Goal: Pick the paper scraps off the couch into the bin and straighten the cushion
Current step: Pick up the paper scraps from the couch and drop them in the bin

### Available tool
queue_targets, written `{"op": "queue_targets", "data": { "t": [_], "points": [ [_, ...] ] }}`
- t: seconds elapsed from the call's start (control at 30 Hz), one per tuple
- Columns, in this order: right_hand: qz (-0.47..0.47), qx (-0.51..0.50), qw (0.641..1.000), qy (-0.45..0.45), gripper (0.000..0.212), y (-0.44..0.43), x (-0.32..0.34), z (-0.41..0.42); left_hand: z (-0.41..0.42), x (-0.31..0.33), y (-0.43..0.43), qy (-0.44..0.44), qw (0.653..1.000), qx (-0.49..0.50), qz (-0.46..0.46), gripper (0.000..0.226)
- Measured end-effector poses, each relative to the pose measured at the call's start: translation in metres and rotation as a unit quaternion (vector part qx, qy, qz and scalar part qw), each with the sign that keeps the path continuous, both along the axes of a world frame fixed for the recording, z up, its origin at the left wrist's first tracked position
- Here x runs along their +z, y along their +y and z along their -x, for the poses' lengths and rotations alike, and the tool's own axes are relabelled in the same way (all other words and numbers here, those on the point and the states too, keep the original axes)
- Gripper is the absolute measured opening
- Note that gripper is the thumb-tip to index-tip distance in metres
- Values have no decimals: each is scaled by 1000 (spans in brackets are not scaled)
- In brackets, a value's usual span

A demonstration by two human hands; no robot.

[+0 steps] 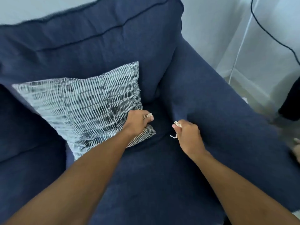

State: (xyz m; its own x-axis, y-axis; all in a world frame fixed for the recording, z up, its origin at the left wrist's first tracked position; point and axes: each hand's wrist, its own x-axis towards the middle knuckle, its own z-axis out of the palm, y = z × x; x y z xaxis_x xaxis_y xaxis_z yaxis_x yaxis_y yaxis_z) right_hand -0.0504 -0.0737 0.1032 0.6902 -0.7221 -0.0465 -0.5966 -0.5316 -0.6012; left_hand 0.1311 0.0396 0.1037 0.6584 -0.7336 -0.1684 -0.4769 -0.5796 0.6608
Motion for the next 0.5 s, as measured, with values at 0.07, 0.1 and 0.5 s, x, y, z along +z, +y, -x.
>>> {"op": "queue_targets", "data": {
  "t": [0.07,0.1,0.5],
  "points": [
    [7,20,1000,-1,29,2,24,7,9,23,10,-11,1000,7,5,22],
    [9,30,999,-6,29,4,37,10,14,36,15,-14,1000,14,10,21],
    [51,99,993,-47,30,23,152,69,91,149,62,-85,992,71,67,28]
  ]
}}
